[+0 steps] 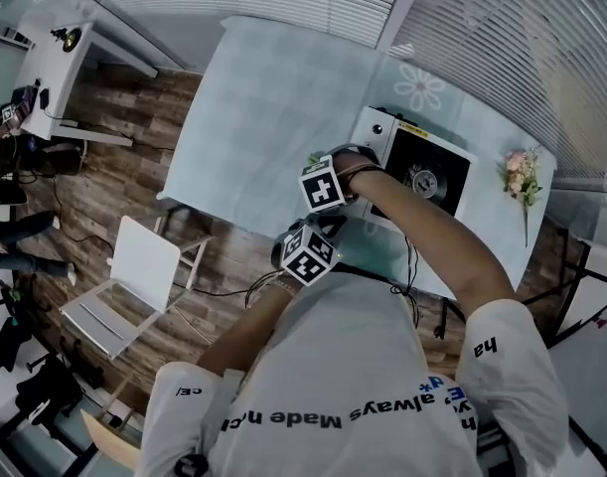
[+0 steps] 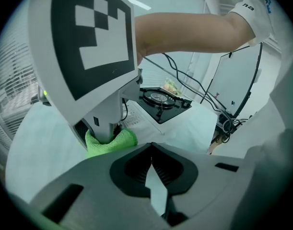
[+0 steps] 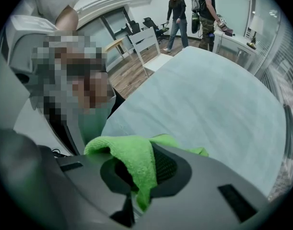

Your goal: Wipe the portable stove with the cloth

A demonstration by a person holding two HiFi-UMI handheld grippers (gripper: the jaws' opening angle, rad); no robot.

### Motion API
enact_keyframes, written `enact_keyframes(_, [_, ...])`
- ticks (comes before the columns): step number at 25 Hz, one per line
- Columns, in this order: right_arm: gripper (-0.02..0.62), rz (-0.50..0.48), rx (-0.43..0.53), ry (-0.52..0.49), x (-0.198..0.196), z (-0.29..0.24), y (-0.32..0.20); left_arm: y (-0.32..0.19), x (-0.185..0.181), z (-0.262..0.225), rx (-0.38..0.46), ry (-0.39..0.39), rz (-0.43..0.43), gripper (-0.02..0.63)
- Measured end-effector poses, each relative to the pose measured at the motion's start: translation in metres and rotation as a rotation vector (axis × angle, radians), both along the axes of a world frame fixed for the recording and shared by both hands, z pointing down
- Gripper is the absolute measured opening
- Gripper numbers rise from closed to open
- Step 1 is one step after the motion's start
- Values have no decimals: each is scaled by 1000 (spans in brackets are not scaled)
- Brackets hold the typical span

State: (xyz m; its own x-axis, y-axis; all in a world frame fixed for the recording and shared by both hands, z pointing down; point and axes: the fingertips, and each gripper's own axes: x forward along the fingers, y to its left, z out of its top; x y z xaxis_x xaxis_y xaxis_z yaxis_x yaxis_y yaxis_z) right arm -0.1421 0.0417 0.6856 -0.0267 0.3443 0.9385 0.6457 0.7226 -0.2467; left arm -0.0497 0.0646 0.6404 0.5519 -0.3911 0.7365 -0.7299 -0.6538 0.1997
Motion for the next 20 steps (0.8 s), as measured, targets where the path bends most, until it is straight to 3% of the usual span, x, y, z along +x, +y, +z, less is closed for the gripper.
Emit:
enact_keyframes(5, [26, -6, -17, -16, -1, -1, 21, 13, -6, 2, -6, -5, -7, 11])
enact_keyframes(8, [26, 81, -18, -101, -9, -14, 18, 16, -14, -5, 8, 8, -28, 11])
enact_keyframes(14, [26, 464, 59, -473, -17, -94, -30, -4, -44, -53, 108, 109, -137, 11])
enact_keyframes(20, [26, 931, 130, -845, 34, -202, -74, -36, -67, -128, 298, 203, -250, 11])
